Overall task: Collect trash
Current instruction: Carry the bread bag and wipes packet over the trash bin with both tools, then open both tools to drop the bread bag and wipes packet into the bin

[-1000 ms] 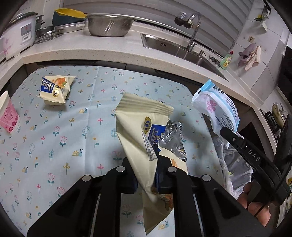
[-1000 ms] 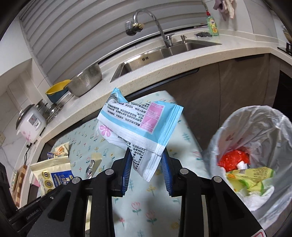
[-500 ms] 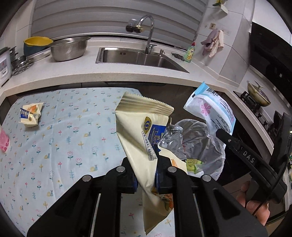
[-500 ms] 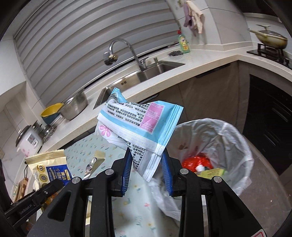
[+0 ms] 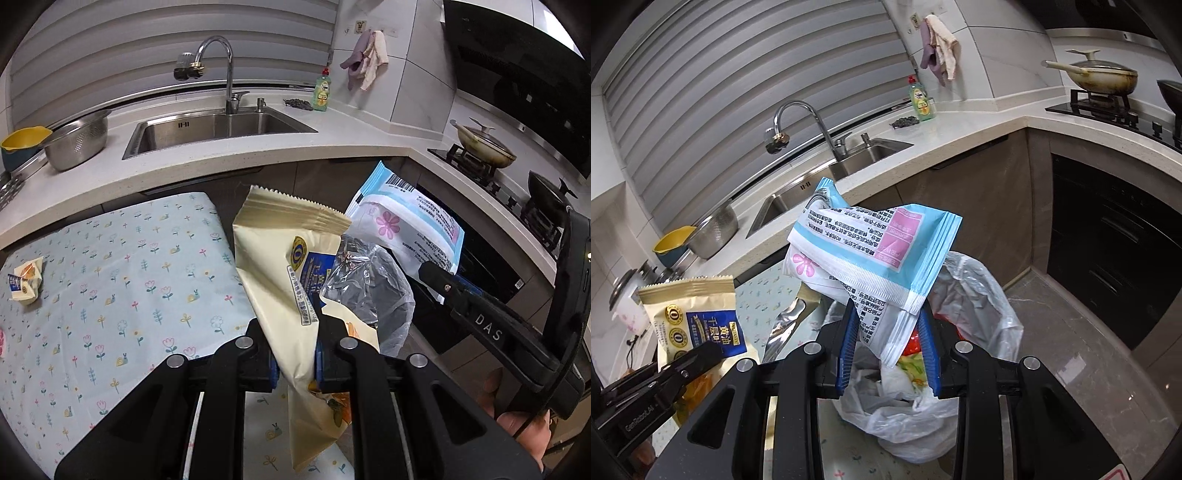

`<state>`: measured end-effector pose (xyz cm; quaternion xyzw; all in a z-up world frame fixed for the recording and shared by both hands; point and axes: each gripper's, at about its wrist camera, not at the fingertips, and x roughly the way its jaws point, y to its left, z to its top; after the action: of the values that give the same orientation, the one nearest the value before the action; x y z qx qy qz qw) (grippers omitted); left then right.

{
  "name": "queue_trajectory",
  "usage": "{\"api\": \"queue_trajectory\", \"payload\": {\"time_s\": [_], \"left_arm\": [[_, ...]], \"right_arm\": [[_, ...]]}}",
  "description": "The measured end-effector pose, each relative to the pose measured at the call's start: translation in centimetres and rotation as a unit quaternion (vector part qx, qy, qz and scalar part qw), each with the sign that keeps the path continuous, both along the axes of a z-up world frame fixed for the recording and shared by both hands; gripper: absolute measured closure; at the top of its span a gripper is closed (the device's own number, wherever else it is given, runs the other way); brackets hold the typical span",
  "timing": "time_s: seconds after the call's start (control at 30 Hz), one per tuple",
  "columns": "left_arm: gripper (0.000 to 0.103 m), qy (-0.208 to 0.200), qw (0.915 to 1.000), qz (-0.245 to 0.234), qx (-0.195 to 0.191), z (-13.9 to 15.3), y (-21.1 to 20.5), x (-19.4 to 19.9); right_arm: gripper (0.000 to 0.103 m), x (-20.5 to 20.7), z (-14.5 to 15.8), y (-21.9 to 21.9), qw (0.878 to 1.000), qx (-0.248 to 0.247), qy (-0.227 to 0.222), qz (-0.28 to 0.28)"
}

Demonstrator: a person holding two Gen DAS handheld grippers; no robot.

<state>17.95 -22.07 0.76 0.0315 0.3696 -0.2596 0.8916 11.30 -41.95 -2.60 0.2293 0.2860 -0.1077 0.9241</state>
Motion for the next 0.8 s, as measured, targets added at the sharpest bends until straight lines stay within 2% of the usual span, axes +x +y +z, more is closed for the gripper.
{"api": "queue_trajectory", "payload": {"time_s": [0.33,0.8], "left_arm": [[0.09,-0.003,0.9999,-0.01,0.006,-0.9,-2.3,0.5],[0.09,0.008,0.9998,-0.015,0.013,-2.7,-3.5,2.3]], "right_arm": [[0.073,-0.4,-1.3,-2.0,1.0,0.005,0.008,-0.014],[0.072,0.8,-3.0,-2.3,1.0,0.011,0.026,-0.014]]}}
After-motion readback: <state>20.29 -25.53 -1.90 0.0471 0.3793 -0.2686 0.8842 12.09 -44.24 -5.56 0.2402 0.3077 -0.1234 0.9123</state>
